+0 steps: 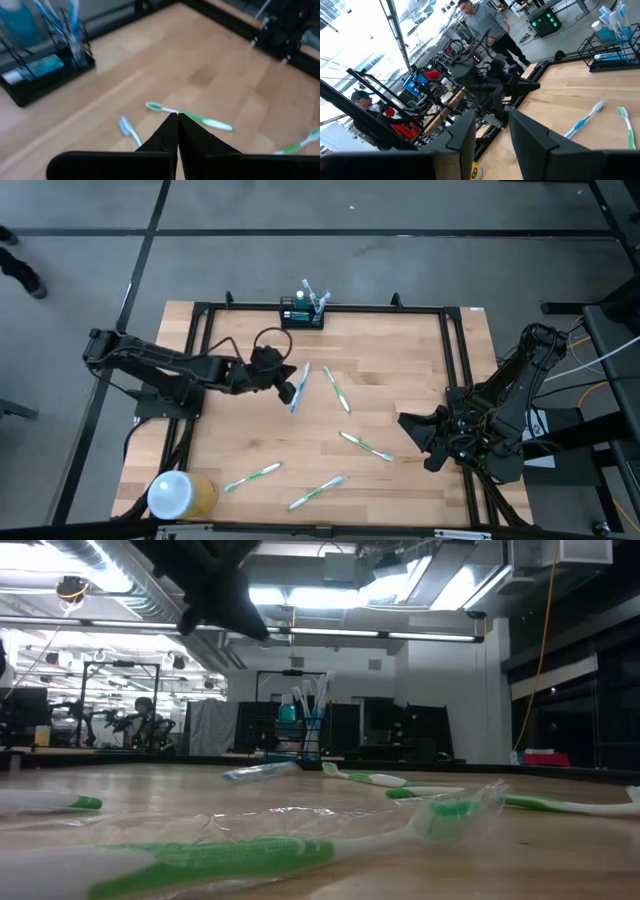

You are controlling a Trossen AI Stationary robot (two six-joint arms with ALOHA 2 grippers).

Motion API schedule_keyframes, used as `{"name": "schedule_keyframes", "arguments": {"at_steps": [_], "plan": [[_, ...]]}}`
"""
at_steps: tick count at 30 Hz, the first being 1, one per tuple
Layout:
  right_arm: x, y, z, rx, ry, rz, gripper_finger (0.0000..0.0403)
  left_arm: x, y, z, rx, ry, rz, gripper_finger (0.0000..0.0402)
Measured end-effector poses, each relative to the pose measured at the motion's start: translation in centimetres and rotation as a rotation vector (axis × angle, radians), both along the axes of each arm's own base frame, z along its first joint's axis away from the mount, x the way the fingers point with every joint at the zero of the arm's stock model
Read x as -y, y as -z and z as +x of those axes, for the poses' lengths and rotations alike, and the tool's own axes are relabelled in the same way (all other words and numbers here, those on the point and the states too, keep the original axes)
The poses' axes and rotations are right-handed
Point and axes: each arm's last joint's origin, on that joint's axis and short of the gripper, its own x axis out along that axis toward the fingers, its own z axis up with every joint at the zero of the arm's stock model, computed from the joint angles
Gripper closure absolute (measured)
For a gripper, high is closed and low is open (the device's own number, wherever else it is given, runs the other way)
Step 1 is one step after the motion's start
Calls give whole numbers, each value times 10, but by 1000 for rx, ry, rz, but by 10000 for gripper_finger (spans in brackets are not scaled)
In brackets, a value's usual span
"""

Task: Pick & Place toothbrushing station
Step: Put the blue toothbrush into the wire organizer

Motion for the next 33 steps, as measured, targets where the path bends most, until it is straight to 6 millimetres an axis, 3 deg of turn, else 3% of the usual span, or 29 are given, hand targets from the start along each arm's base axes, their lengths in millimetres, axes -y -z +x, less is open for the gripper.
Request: {"name": "schedule_keyframes", "arguments": {"at_steps": [6,11,17,24,33], "plan": [[0,0,0,-2,0,-3,282,-21,25,12,-71,3,-170,368],[0,0,0,-2,0,-2,282,-48,49,24,-129,-64,-327,292],[0,0,0,1,0,3,282,-79,63,44,-129,-198,-400,217],[0,0,0,0,-2,0,282,-106,94,62,-220,-245,-512,214],[-1,0,-2,-2,-11,-2,282,-122,105,67,-245,-295,-505,226]]}}
